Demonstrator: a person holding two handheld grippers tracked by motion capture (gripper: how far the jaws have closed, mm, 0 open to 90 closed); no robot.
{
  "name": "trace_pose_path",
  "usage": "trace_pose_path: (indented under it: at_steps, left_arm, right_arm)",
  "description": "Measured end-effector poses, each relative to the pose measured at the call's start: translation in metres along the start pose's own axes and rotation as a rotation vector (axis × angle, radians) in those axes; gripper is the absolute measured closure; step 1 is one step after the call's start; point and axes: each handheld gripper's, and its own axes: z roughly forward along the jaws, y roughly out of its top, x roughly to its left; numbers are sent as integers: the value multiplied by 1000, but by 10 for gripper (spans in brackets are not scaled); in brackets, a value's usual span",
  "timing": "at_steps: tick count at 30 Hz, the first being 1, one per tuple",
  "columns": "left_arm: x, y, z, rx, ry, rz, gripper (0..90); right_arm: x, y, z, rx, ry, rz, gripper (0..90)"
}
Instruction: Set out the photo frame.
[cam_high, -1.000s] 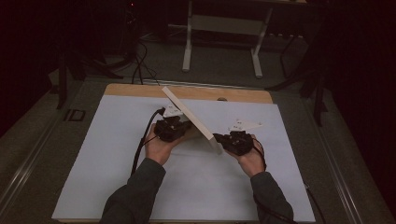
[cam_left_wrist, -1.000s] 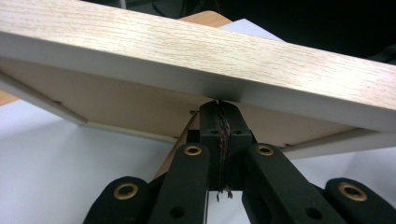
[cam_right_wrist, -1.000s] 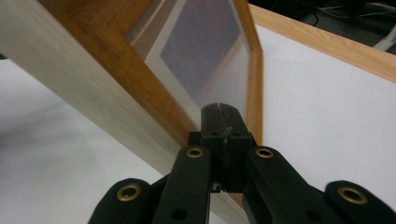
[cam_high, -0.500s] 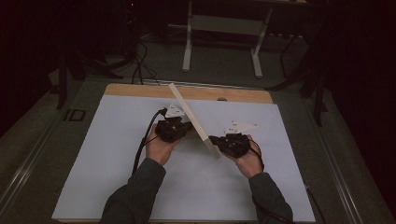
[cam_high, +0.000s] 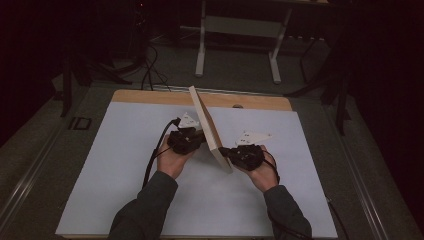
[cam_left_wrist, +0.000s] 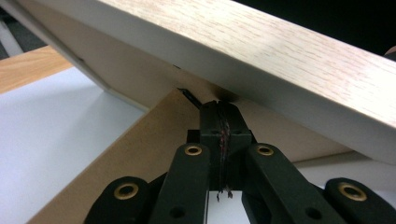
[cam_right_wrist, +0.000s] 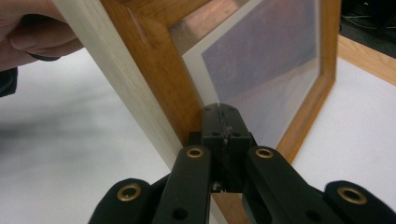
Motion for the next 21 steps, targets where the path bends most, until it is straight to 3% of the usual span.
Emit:
trace_pose_path:
  at_steps: [21]
  left_arm:
    - [10, -10, 0, 2, -45, -29, 900]
  right_arm:
    - [13, 10, 12, -4, 38, -25, 900]
